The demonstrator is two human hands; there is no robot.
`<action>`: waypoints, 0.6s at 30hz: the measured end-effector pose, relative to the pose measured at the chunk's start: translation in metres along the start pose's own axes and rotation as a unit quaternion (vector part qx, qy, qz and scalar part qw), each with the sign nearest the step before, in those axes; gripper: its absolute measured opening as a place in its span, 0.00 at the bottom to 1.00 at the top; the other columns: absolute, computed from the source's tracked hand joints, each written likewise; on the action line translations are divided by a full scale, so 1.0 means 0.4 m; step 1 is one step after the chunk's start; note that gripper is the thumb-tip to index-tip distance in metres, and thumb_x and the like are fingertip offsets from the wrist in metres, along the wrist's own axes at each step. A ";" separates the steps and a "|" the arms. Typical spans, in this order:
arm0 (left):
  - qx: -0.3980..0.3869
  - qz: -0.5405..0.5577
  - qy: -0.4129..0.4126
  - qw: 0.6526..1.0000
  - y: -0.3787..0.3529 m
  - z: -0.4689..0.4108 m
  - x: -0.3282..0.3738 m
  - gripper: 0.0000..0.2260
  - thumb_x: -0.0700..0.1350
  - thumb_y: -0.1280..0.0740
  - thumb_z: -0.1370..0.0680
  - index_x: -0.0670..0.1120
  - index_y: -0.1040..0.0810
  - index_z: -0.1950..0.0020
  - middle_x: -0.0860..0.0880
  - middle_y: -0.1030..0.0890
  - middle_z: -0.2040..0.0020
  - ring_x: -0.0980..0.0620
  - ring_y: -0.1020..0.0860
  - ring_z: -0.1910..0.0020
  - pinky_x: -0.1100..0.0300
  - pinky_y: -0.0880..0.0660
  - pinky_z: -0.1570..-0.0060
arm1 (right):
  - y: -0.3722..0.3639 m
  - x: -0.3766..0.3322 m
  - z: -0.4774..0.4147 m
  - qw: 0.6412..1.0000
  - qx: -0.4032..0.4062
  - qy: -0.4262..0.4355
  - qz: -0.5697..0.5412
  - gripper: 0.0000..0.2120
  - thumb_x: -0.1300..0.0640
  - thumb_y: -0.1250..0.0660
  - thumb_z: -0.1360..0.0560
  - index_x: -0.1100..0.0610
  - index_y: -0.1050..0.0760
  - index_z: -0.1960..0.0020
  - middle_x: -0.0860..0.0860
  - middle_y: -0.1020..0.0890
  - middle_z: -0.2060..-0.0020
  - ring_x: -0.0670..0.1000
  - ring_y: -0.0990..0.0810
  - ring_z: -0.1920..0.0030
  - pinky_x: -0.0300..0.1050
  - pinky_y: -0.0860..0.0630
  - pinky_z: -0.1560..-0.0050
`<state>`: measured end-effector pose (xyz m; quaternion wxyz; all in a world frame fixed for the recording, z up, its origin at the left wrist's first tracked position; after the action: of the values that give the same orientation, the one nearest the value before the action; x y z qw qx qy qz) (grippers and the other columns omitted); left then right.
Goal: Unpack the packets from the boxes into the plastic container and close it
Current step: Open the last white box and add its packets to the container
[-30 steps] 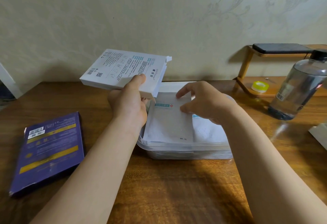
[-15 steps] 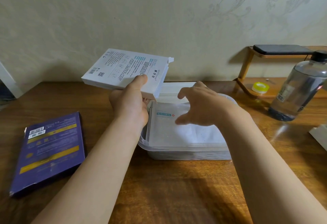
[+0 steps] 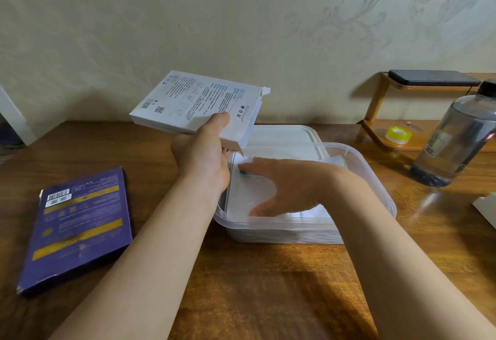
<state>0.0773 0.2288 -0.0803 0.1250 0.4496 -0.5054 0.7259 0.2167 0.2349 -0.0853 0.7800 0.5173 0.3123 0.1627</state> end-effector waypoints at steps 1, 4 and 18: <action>0.000 -0.001 -0.001 1.000 -0.001 0.001 0.000 0.14 0.32 0.26 0.25 0.50 0.20 0.49 0.51 0.12 0.51 0.53 0.13 0.54 0.55 0.16 0.54 | -0.002 -0.003 0.000 1.000 0.000 0.000 0.003 0.41 0.38 0.29 0.27 0.44 0.45 0.21 0.43 0.34 0.26 0.49 0.30 0.31 0.51 0.33 0.28; 0.001 -0.003 -0.001 1.000 -0.003 0.003 0.001 0.13 0.31 0.27 0.26 0.50 0.19 0.51 0.52 0.12 0.53 0.53 0.13 0.56 0.57 0.17 0.60 | -0.007 -0.009 0.003 0.999 -0.007 -0.003 0.034 0.40 0.37 0.32 0.25 0.43 0.48 0.20 0.44 0.38 0.24 0.51 0.35 0.27 0.52 0.37 0.26; -0.005 -0.019 -0.006 1.000 -0.007 0.014 0.006 0.12 0.32 0.27 0.25 0.50 0.19 0.54 0.54 0.12 0.54 0.55 0.13 0.58 0.55 0.17 0.55 | -0.012 -0.007 0.004 0.997 -0.034 -0.028 0.060 0.44 0.30 0.38 0.26 0.39 0.58 0.20 0.43 0.56 0.19 0.51 0.57 0.19 0.61 0.53 0.21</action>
<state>0.0806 0.2247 -0.0761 0.1376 0.4628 -0.5015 0.7179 0.2154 0.2300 -0.0884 0.7944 0.5129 0.2525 0.2052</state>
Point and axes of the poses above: each hand's wrist, its own z-axis away from the middle knuckle, its own y-axis out of the back of the hand, x = y × z, the point moved 5 cm from there along -z, towards the middle knuckle
